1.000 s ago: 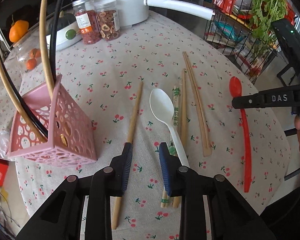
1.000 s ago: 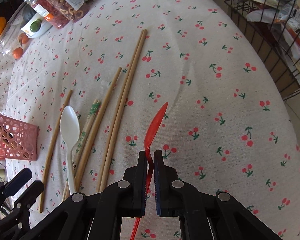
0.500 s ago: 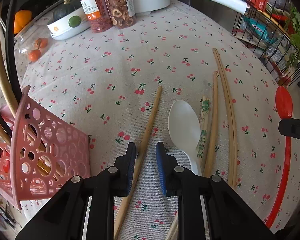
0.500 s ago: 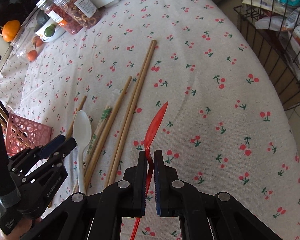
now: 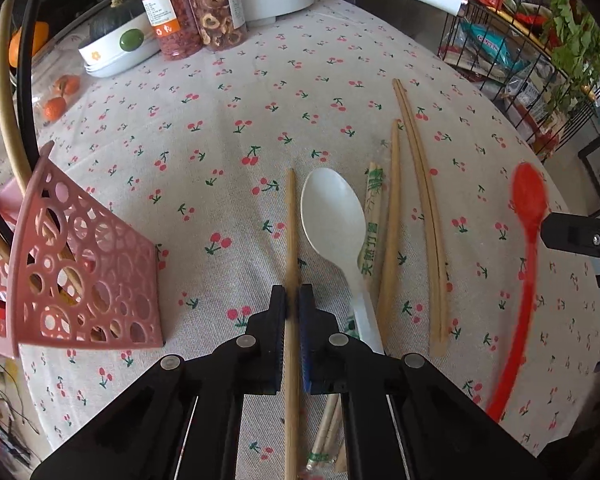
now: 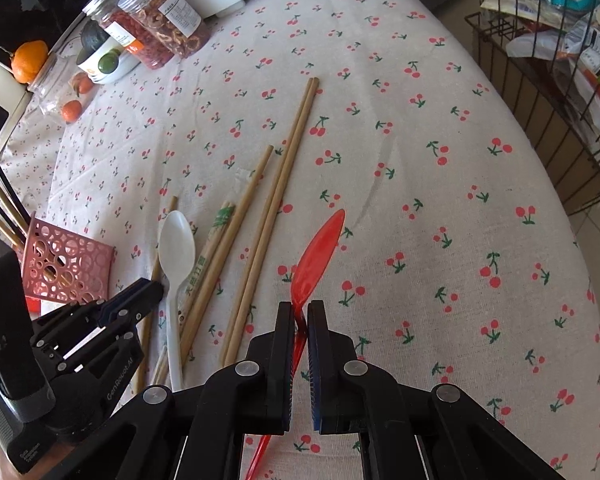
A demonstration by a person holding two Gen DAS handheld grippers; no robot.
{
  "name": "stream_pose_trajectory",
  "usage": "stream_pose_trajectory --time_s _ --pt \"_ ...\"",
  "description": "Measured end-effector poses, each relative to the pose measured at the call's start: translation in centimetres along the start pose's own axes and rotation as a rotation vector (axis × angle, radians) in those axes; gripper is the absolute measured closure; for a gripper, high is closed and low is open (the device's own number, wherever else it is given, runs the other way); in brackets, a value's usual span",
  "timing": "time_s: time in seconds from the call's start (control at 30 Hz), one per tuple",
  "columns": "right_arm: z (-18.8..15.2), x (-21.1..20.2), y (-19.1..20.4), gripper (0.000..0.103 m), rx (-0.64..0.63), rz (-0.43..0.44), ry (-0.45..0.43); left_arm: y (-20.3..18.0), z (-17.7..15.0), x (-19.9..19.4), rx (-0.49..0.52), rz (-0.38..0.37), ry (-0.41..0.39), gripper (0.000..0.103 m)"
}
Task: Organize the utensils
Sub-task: 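Grasp a wooden chopstick with the left tool while the right tool holds the red spoon, then lift the wooden chopstick over the pink basket with the left tool while the right tool lifts the red spoon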
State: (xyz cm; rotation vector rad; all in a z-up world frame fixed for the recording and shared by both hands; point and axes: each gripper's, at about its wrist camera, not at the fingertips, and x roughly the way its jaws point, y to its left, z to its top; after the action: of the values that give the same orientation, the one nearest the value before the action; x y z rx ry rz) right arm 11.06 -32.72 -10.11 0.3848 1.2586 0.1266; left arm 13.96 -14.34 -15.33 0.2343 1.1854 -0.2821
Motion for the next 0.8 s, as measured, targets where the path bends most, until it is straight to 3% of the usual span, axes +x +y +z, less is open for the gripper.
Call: stream_pose_trajectory --time_s 0.37,0.67,0.8 --pt "-1.3 -2.0 2.0 0.098 -0.050 -0.005 -0.074 0.2 -3.2 -8.1 0.039 -0.117 -0.136 0.097" --pt "-1.3 -3.9 3.7 0.098 -0.073 0.031 -0.159 3.2 -5.7 -14.9 0.028 -0.158 -0.347 0.097" --pt "-0.9 -2.6 3.5 0.095 -0.075 -0.004 -0.123 4.8 -5.8 -15.8 -0.015 -0.215 -0.363 0.097"
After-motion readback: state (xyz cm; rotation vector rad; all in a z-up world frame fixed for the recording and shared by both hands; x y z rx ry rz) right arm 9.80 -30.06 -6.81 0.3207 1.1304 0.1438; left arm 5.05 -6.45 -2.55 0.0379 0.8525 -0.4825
